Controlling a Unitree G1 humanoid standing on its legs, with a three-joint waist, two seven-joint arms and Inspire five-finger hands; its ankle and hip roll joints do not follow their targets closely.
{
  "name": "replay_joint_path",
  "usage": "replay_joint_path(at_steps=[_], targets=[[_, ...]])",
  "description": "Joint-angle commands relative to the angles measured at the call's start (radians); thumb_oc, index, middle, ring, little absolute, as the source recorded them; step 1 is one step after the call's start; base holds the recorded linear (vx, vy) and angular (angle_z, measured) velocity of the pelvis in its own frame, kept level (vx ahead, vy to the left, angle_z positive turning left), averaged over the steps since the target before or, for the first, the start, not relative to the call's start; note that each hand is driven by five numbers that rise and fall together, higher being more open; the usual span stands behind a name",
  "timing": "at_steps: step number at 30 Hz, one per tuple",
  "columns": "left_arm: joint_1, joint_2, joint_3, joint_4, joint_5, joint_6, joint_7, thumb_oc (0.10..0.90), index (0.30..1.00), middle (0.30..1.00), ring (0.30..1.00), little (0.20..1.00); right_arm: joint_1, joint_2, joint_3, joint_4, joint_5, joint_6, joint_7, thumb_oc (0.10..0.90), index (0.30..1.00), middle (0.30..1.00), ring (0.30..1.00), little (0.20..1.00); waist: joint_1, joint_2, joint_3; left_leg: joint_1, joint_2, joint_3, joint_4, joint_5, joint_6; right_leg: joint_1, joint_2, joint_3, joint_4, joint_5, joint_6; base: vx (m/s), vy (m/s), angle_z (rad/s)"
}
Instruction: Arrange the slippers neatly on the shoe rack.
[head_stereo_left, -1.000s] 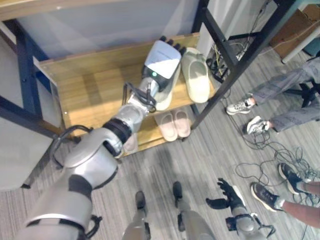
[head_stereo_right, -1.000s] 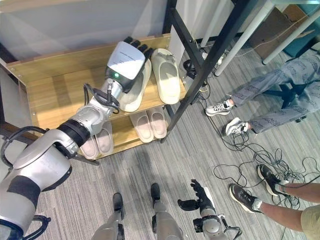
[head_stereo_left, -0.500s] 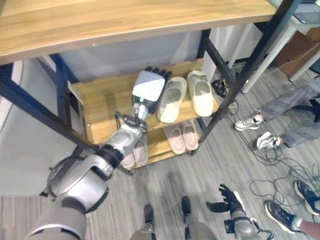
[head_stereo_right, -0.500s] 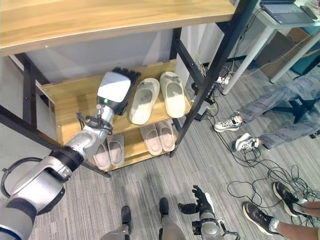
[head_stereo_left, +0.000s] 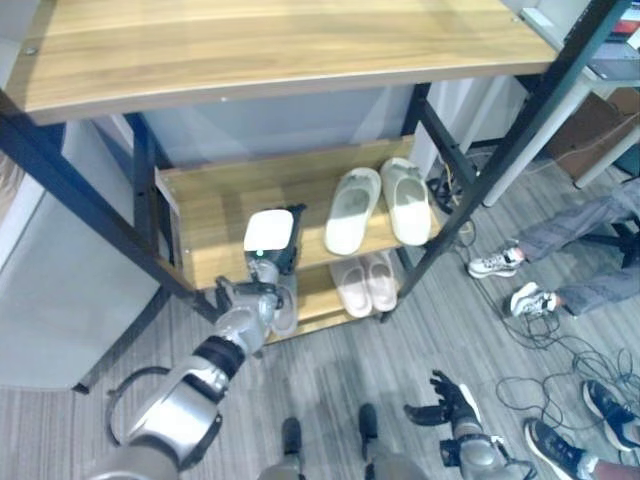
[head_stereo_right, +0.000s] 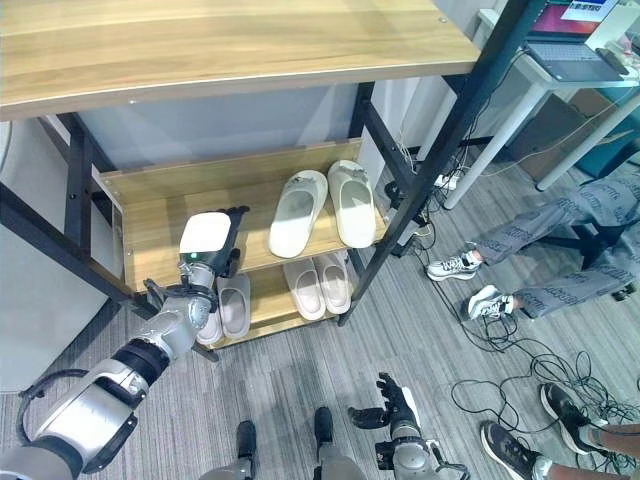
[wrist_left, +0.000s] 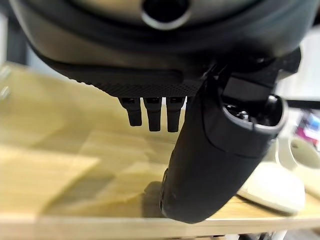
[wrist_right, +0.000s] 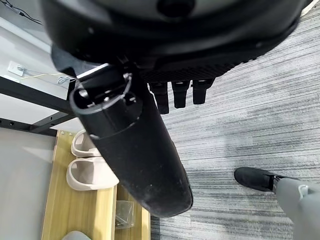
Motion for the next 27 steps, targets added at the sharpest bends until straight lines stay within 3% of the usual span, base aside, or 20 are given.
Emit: replay_joint_path(at_steps=[1,2,3,4,8,18,27], targets=[[-0.053,-0.093,-0.009,0.0,-0.218,-0.134,-0.029,0.8,0.9,0.9,0.9,0.9,-0.062,-0.04,-0.052,0.016,0.032,-0.009,-0.033,0.8,0.9,0.9,0.9,0.9,0.027,0.077,-0.064,0.03,-0.034,-0.053,-0.006,-0.101,0.023,0.023,0.031,-0.034,0.053,-0.115,0.043,0.05,0.006,-0.01],[-0.053,-0.093,-0.009,0.0,-0.219,-0.134,-0.029,0.8,0.9,0.9,0.9,0.9,-0.062,-0.04,-0.052,0.016,0.032,-0.009,-0.033,0.8,0.9,0.9,0.9,0.9,0.027,0.077,-0.064,0.03,-0.033,-0.053,-0.006,-0.101,0.023,0.023,0.031,-0.033,0.053,-0.115,0.043,0.07,0.01,-0.02],[-0.021,-0.118,-0.009,-0.03,-0.332,-0.157,-0.068,0.8,0.9,0.9,0.9,0.9,-0.08,-0.039,-0.051,0.026,0.031,0.005,-0.032,0.8,0.9,0.9,0.9,0.9,0.03,0.085,-0.071,0.038,-0.035,-0.053,-0.006,-0.103,0.023,0.028,0.03,-0.032,0.052,-0.116,0.042,0.04,0.005,-0.05],[-0.021,-0.118,-0.009,-0.03,-0.332,-0.157,-0.068,0.8,0.9,0.9,0.9,0.9,-0.08,-0.04,-0.051,0.026,0.031,0.005,-0.032,0.8,0.9,0.9,0.9,0.9,0.03,0.085,-0.071,0.038,-0.035,-0.053,-0.006,-0.103,0.023,0.028,0.03,-0.032,0.052,-0.116,0.042,0.06,0.013,-0.03],[0.023,-0.157,-0.045,-0.096,-0.586,-0.199,-0.192,0.8,0.9,0.9,0.9,0.9,-0.12,-0.034,-0.037,0.041,0.028,0.032,-0.028,0.8,0.9,0.9,0.9,0.9,0.031,0.107,-0.085,0.054,-0.034,-0.052,-0.006,-0.105,0.021,0.04,0.027,-0.034,0.053,-0.119,0.041,0.06,0.013,0.01],[0.008,-0.184,-0.104,-0.128,-0.677,-0.203,-0.233,0.8,0.9,0.9,0.9,0.9,-0.119,-0.036,-0.013,0.034,0.012,0.038,-0.016,0.8,0.9,0.9,0.9,0.9,0.023,0.127,-0.083,0.063,-0.033,-0.055,-0.006,-0.105,0.018,0.049,0.026,-0.034,0.054,-0.123,0.038,0.02,-0.006,-0.01],[-0.042,-0.246,-0.131,-0.068,-0.663,-0.204,-0.216,0.8,0.9,0.9,0.9,0.9,-0.103,-0.046,-0.005,0.035,0.004,0.033,-0.015,0.8,0.9,0.9,0.9,0.9,0.007,0.144,-0.081,0.065,-0.031,-0.054,-0.006,-0.105,0.014,0.051,0.028,-0.024,0.052,-0.127,0.035,0.02,-0.007,0.0]])
